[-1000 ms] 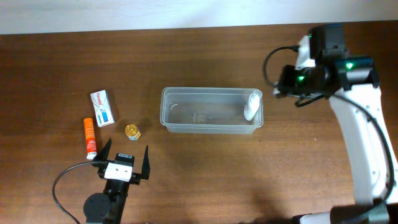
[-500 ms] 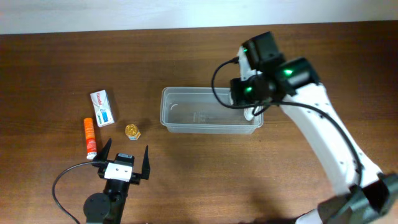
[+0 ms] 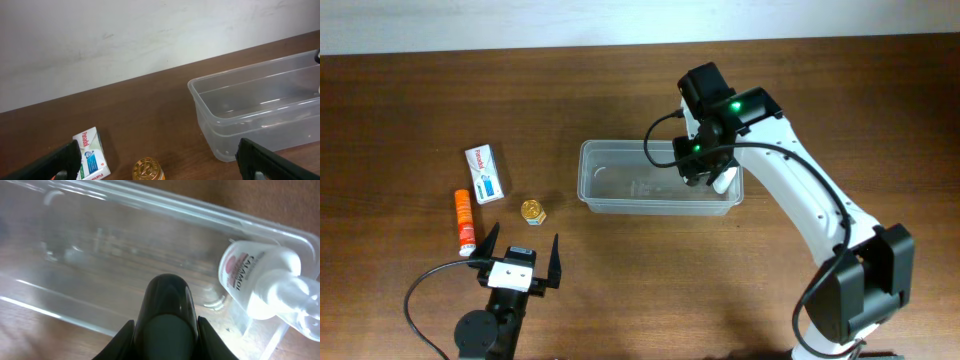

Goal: Pack container
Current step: 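Carry the dark bottle into the container beside the white bottle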

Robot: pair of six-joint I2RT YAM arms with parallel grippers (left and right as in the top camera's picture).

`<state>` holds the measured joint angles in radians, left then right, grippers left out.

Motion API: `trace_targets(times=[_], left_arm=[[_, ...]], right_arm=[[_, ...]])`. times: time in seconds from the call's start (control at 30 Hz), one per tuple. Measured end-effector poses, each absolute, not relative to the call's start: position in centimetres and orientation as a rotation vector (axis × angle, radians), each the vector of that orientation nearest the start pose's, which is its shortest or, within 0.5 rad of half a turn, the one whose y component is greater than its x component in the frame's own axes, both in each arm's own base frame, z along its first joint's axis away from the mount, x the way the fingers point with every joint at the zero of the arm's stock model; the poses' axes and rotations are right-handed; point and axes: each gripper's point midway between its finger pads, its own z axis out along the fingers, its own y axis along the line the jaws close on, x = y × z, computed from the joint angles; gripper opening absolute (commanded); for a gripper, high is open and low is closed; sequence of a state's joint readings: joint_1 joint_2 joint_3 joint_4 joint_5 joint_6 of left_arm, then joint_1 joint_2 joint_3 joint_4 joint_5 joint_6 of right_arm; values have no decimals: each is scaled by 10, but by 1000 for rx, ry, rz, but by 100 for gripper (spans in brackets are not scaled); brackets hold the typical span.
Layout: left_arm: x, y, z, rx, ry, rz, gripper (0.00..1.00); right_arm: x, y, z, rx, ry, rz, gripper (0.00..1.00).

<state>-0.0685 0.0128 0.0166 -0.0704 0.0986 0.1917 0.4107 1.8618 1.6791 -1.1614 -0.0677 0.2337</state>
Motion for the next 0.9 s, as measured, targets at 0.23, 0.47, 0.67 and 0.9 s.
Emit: trace_targets(times=[0.23, 0.47, 0.67, 0.9], left_arm=[[244, -34, 162, 287, 1612, 14, 99], [244, -34, 162, 287, 1612, 14, 99], [244, -34, 162, 287, 1612, 14, 99], [244, -34, 162, 287, 1612, 14, 99]], right_arm=[[357, 161, 122, -251, 2989, 117, 27], [347, 151, 94, -203, 3034, 55, 27], [347, 147, 77, -145, 3027, 24, 27], [355, 138, 69, -46, 2985, -50, 27]])
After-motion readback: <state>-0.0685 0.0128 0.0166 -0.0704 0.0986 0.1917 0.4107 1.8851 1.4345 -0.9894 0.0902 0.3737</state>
